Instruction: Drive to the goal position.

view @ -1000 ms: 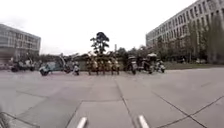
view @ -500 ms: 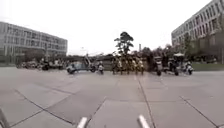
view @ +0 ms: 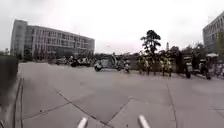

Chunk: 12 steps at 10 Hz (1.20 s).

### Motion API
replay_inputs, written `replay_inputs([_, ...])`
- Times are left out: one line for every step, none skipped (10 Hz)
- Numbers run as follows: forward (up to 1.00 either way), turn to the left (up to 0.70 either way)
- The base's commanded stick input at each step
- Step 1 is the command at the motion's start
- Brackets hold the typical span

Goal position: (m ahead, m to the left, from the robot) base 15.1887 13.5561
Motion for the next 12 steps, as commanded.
replay_inputs([0.0, 0.0])
replay_inputs([0.0, 0.0])
replay_inputs([0.0, 0.0])
replay_inputs([0.0, 0.0])
replay_inputs([0.0, 0.0])
replay_inputs([0.0, 0.0])
replay_inputs([0.0, 0.0])
replay_inputs([0.0, 0.0])
replay_inputs([0.03, 0.0])
replay_inputs([0.42, -0.01])
replay_inputs([0.7, 0.32])
replay_inputs([0.7, 0.33])
